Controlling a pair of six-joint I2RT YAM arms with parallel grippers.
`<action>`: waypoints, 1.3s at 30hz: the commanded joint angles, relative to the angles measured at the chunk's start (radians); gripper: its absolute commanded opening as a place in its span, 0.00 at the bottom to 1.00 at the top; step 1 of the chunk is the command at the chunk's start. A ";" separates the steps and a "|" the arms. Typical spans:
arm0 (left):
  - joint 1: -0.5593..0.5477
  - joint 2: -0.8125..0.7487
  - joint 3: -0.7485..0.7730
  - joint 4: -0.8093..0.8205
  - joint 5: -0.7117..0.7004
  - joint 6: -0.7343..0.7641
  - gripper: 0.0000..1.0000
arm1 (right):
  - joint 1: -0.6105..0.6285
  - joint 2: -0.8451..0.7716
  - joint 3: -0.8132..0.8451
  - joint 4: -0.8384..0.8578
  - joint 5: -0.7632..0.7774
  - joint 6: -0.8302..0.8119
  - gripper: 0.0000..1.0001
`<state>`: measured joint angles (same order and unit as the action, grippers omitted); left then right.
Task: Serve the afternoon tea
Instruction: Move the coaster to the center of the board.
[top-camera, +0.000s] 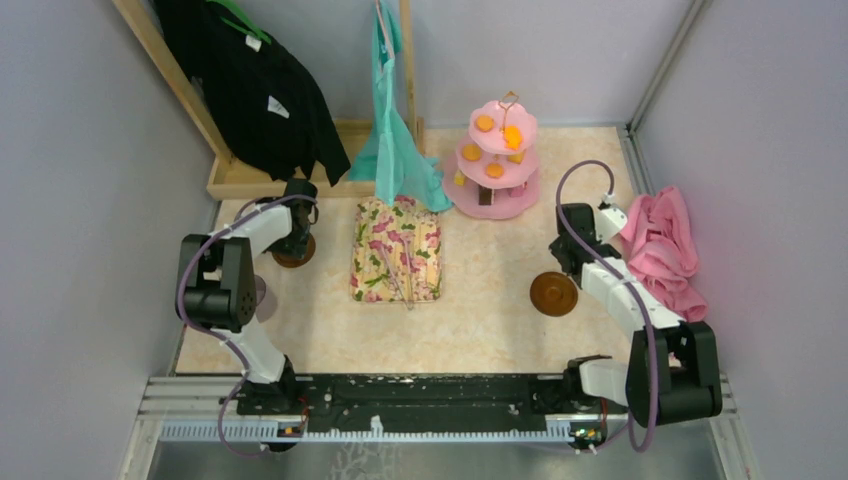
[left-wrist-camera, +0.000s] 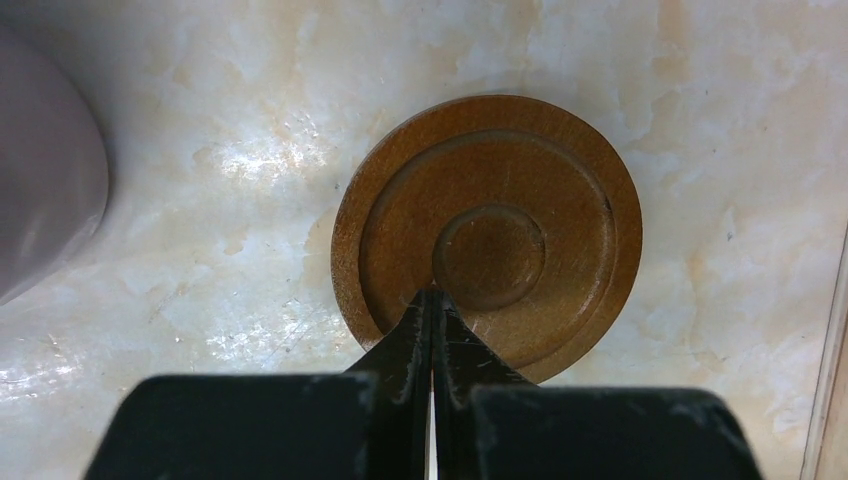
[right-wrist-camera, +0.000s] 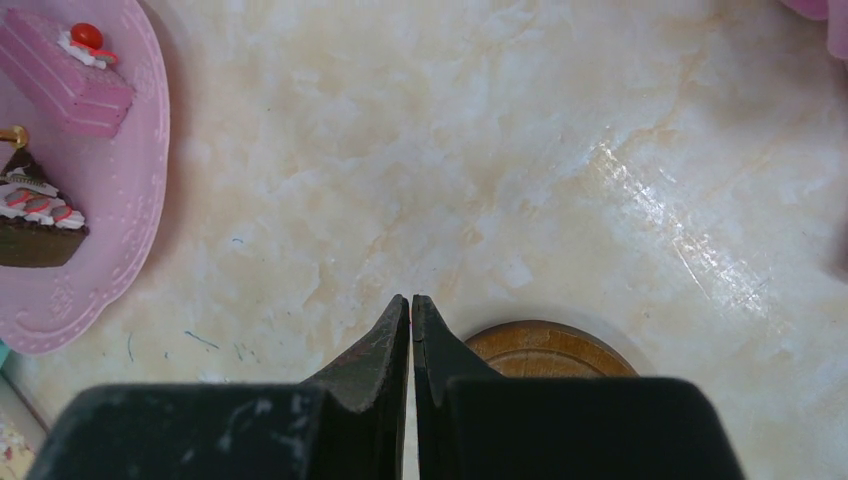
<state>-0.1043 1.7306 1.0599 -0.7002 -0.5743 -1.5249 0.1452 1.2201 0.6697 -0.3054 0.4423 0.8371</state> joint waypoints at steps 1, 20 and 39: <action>0.008 0.067 -0.018 -0.171 0.076 0.006 0.00 | -0.005 -0.062 0.012 0.020 0.003 -0.014 0.04; -0.054 -0.063 -0.204 -0.153 0.210 0.050 0.00 | -0.002 -0.150 0.011 -0.026 -0.009 -0.020 0.05; -0.253 -0.176 -0.355 -0.176 0.245 -0.001 0.00 | 0.004 -0.195 0.014 -0.057 -0.019 -0.027 0.05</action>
<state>-0.2955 1.5112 0.8124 -0.6945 -0.5018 -1.5028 0.1467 1.0584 0.6693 -0.3672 0.4236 0.8288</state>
